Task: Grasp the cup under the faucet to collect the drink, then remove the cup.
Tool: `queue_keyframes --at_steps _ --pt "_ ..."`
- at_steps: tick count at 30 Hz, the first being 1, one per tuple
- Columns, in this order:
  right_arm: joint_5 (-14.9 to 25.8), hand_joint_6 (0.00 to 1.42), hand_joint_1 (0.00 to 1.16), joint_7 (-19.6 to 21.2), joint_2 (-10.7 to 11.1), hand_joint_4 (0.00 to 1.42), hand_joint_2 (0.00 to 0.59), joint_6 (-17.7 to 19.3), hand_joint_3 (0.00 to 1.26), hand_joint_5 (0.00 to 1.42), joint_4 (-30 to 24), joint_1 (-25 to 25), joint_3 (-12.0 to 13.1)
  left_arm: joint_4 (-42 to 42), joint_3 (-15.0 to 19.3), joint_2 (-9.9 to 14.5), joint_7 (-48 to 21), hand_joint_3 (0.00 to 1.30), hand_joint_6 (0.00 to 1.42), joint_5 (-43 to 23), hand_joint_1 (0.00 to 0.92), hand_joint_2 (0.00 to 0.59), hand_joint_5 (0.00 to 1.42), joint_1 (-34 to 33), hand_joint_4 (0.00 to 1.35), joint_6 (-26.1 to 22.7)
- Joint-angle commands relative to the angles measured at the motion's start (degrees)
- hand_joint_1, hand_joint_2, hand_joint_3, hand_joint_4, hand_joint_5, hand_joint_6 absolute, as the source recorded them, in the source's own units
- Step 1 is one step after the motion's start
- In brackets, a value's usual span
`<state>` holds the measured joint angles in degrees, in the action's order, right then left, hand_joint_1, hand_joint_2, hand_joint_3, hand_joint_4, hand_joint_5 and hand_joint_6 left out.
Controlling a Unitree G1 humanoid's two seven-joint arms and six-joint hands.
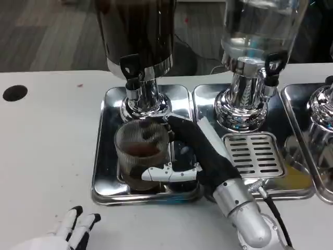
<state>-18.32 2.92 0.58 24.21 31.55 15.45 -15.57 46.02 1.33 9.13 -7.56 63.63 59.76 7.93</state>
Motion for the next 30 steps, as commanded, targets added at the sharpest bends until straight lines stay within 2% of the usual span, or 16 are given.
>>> queue_keyframes --at_steps 1,13,30 --pt "1.5 0.39 0.83 -0.1 -0.1 0.51 0.029 1.7 0.46 0.57 -2.8 -0.1 0.9 -0.5 -0.3 0.5 -0.8 0.14 0.33 0.6 0.000 0.101 0.10 -0.3 0.01 -0.6" --pt "2.2 0.40 0.83 -0.9 1.0 0.51 0.044 2.3 0.48 0.58 -5.6 -1.7 2.7 -0.7 -0.8 0.7 -1.2 0.13 0.33 0.6 0.000 0.101 0.10 -0.8 0.01 -1.3" --pt "6.1 0.40 0.82 -4.3 9.0 0.52 0.065 5.3 0.50 0.58 -18.2 -9.6 8.0 -1.1 -1.3 1.2 -1.3 0.13 0.33 0.4 0.000 0.091 0.10 -2.8 0.00 -2.4"
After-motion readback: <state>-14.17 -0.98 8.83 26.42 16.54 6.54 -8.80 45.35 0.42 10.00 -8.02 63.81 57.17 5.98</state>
